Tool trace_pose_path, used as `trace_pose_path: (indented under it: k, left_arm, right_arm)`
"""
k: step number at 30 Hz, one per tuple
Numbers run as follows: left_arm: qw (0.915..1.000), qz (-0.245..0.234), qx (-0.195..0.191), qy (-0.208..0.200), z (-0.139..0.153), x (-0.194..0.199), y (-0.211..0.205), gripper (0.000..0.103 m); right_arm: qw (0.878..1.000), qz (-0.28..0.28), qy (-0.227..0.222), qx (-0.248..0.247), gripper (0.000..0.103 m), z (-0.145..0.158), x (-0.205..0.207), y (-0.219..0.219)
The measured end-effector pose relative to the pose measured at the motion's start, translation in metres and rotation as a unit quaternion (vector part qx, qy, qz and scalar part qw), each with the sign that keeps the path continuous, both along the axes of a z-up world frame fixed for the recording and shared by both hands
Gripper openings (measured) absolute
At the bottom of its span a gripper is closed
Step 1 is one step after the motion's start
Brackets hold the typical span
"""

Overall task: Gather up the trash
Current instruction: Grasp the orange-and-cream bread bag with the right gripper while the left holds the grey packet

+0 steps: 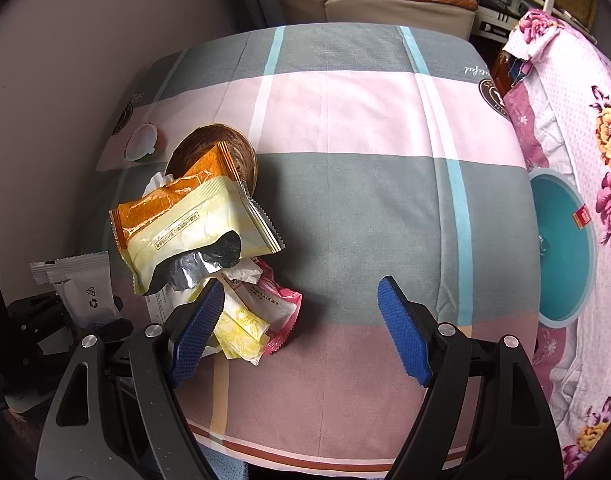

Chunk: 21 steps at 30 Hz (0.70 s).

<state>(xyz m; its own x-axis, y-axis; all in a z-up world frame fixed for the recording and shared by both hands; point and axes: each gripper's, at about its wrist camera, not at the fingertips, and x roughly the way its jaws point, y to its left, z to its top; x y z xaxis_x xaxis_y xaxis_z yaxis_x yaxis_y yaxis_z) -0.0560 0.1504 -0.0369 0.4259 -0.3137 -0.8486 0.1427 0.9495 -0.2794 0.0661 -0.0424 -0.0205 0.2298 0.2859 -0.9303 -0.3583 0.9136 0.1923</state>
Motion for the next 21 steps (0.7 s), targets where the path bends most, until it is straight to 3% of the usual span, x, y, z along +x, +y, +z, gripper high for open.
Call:
trace_pose_path:
  k: [4,7,18,21]
  left_arm:
    - [0.9986,0.052,-0.006,-0.002,0.0,0.012,0.026,0.025]
    - [0.9976,0.067,-0.014,0.007,-0.006,0.024,0.034,0.025]
    - [0.9969,0.068,-0.025,0.032,-0.031,0.042,0.032,0.025]
    - [0.9969,0.067,-0.023,0.035,-0.034,0.044,0.032,0.025]
  right_arm:
    - [1.0,0.004,0.011,0.027,0.075,-0.003,0.016,0.015]
    - [0.999,0.011,0.021,0.047,0.083,-0.01,0.027,0.029]
    - [0.995,0.016,0.065,0.075,0.083,-0.052,0.049,0.053]
    - [0.99,0.03,0.093,0.101,0.065,-0.057,0.046,0.056]
